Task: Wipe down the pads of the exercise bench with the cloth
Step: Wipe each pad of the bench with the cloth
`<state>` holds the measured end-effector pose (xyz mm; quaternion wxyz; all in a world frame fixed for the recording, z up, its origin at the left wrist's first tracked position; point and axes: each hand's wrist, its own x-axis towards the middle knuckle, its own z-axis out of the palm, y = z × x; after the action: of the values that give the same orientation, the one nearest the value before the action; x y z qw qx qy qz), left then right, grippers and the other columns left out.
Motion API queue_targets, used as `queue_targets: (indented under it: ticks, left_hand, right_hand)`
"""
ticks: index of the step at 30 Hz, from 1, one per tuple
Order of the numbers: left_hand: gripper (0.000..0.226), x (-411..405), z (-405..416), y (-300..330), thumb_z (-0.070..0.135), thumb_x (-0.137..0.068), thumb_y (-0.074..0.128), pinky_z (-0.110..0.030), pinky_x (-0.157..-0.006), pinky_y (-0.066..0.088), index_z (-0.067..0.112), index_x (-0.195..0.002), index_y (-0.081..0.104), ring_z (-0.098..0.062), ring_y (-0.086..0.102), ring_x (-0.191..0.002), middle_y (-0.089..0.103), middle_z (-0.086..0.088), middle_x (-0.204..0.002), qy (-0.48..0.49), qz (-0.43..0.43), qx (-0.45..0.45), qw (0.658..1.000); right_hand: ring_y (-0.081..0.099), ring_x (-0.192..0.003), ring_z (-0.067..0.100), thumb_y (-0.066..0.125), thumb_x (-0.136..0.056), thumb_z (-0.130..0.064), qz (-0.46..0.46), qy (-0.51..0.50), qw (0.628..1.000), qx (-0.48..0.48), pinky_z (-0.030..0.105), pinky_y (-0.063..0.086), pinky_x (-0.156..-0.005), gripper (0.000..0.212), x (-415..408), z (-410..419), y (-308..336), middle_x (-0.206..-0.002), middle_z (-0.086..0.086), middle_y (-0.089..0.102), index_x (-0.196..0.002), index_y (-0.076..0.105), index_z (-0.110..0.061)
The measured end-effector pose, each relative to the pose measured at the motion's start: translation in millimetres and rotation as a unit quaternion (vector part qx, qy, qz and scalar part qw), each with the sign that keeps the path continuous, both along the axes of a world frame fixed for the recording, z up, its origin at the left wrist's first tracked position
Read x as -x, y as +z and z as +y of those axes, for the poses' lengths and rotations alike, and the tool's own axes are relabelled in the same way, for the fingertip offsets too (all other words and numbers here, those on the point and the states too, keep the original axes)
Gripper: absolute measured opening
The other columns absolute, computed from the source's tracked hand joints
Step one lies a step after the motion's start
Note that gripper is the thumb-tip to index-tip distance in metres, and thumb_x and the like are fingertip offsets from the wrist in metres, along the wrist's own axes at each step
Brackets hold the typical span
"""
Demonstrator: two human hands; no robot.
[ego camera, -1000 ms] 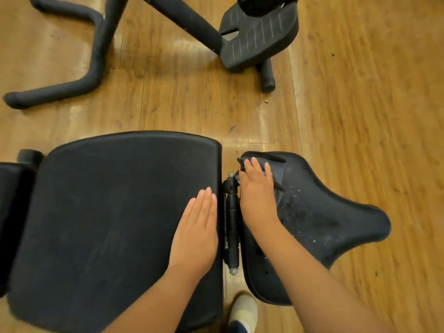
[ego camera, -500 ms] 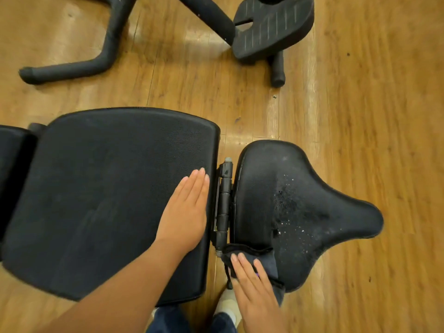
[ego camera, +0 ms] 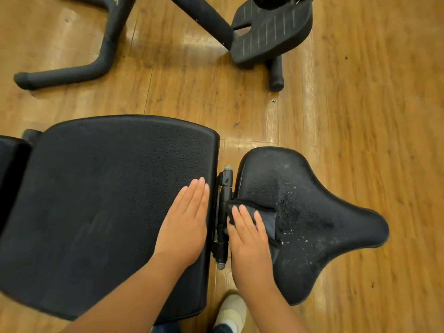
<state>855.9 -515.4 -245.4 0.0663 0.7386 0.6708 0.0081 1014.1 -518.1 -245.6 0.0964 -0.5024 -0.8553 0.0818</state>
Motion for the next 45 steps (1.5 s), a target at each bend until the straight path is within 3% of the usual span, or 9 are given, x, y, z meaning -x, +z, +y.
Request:
queue_targets:
  ticks: [9,13,17,19,23,28,34,39,45]
  left_hand:
    - [0.055,1,0,0,0.015,-0.09,0.034,-0.043,-0.112,0.021,-0.005,-0.141,0.033,-0.031,0.026,-0.141,0.031,-0.022,-0.15,0.001,-0.006,-0.002,1.0]
    - [0.056,1,0,-1,0.015,-0.089,0.035,-0.043,-0.112,0.02,-0.005,-0.141,0.032,-0.031,0.024,-0.142,0.03,-0.022,-0.15,0.005,0.001,0.001,1.0]
    - [0.056,1,0,2,0.016,-0.089,0.032,-0.042,-0.113,0.018,-0.004,-0.142,0.031,-0.03,0.024,-0.141,0.031,-0.021,-0.15,0.005,0.003,0.004,1.0]
    - [0.056,0,2,4,0.016,-0.089,0.034,-0.04,-0.113,0.016,-0.004,-0.142,0.032,-0.031,0.026,-0.14,0.032,-0.021,-0.149,0.005,0.006,0.005,1.0]
    - [0.056,0,1,7,0.015,-0.09,0.039,-0.039,-0.114,0.013,-0.003,-0.142,0.032,-0.029,0.027,-0.141,0.032,-0.02,-0.15,0.01,0.004,0.013,1.0]
    - [0.055,0,0,7,0.015,-0.091,0.039,-0.041,-0.114,0.015,-0.004,-0.142,0.031,-0.03,0.025,-0.141,0.03,-0.021,-0.15,0.005,0.0,0.017,1.0]
    - [0.057,0,0,4,0.013,-0.091,0.04,-0.042,-0.115,0.017,-0.004,-0.144,0.027,-0.029,0.021,-0.143,0.027,-0.021,-0.152,0.003,-0.005,0.02,1.0]
    - [0.057,1,-1,4,0.013,-0.09,0.04,-0.044,-0.113,0.021,-0.006,-0.143,0.029,-0.031,0.022,-0.142,0.027,-0.022,-0.151,-0.002,-0.007,0.022,1.0]
    - [0.057,1,-1,3,0.014,-0.091,0.04,-0.043,-0.114,0.018,-0.004,-0.144,0.027,-0.03,0.02,-0.143,0.026,-0.021,-0.152,-0.001,-0.01,0.024,1.0]
  right_hand:
    - [0.051,-0.121,0.034,0.04,-0.081,-0.008,-0.061,-0.032,0.996,0.056,0.048,0.026,-0.109,0.038,25,100,6,-0.121,0.022,0.06,-0.106,0.066,0.003]
    - [0.017,-0.141,0.026,0.04,-0.091,-0.004,-0.084,-0.048,0.991,0.088,0.041,0.002,-0.116,0.042,30,138,16,-0.147,0.018,0.032,-0.133,0.045,-0.002]
    - [0.008,-0.143,0.024,0.039,-0.093,-0.007,-0.099,-0.067,0.987,0.103,0.042,-0.003,-0.116,0.043,30,152,19,-0.151,0.016,0.024,-0.136,0.04,-0.004]
    - [0.015,-0.141,0.029,0.036,-0.093,-0.006,-0.088,-0.062,0.989,0.1,0.047,0.003,-0.116,0.041,27,143,17,-0.148,0.021,0.029,-0.133,0.043,0.0]
    - [0.045,-0.123,0.041,0.023,-0.081,-0.006,0.011,-0.105,0.994,0.031,0.058,0.031,-0.104,0.051,13,98,12,-0.126,0.029,0.053,-0.114,0.059,0.008]
    - [0.033,-0.134,0.028,0.028,-0.093,-0.005,0.047,-0.07,0.996,0.042,0.047,0.025,-0.11,0.042,-23,1,4,-0.136,0.02,0.048,-0.126,0.052,0.0]
    - [0.023,-0.138,0.022,0.012,-0.102,-0.011,-0.009,0.004,0.997,0.081,0.04,0.016,-0.113,0.042,-63,-84,5,-0.141,0.012,0.041,-0.131,0.041,-0.008]
    - [0.026,-0.135,0.02,0.019,-0.102,-0.011,-0.048,0.009,0.998,0.033,0.039,0.02,-0.111,0.037,-68,-91,0,-0.139,0.009,0.045,-0.126,0.046,-0.011]
    - [0.032,-0.135,0.022,0.019,-0.102,-0.012,0.011,0.011,0.999,0.042,0.041,0.023,-0.111,0.041,-67,-61,11,-0.137,0.009,0.048,-0.129,0.05,-0.008]
